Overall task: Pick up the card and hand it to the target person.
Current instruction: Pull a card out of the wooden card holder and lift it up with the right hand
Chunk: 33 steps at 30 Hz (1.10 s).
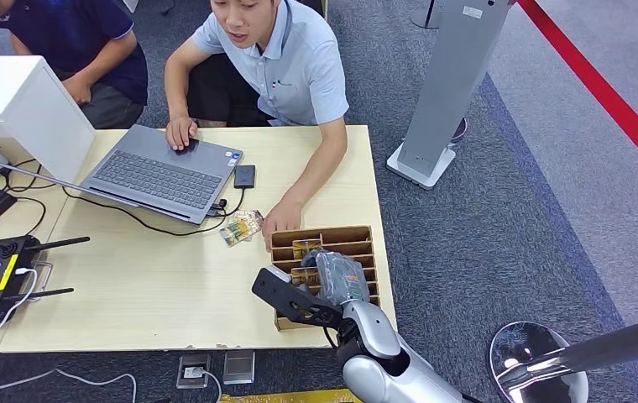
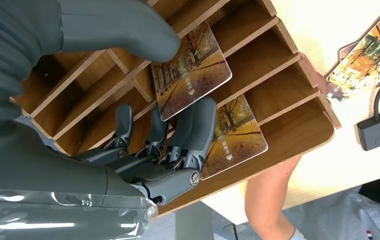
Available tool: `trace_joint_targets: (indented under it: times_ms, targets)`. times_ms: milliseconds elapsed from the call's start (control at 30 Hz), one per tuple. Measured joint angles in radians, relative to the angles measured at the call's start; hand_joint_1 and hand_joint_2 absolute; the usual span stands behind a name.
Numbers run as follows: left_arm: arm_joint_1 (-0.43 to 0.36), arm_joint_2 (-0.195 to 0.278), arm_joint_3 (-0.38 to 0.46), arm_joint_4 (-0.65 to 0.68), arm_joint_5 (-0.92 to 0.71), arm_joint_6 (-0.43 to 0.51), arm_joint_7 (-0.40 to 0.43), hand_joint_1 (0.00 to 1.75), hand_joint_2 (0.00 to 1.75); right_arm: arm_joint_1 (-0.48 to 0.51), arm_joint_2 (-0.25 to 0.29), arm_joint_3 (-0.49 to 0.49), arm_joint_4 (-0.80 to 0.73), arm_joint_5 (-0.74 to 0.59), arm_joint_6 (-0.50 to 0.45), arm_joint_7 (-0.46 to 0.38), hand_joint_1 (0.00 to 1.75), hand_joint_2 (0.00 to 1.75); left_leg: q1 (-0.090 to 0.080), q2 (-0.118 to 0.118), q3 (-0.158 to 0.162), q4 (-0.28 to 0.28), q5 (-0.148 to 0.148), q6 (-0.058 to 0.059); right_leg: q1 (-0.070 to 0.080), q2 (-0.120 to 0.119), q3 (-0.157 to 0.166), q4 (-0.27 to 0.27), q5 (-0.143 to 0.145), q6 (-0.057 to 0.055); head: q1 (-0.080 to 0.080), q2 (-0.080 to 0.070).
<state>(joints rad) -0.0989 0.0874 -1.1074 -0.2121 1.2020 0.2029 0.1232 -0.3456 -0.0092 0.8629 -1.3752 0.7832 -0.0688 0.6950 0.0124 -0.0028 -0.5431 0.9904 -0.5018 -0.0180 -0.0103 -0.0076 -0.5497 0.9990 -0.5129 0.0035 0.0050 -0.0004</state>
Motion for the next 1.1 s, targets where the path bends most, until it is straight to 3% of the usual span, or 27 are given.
trace_joint_targets:
  times_ms: [1100]
  targets:
    - [0.000, 0.000, 0.000, 0.000, 0.001, 0.003, 0.009, 0.00, 0.00, 0.003, 0.004, 0.004, 0.005, 0.023, 0.026, -0.003, 0.92, 1.75, 0.000, 0.000, 0.000, 0.000, 0.000, 0.000, 0.000, 0.000, 0.001, 0.000, 0.000, 0.000, 0.000, 0.000]
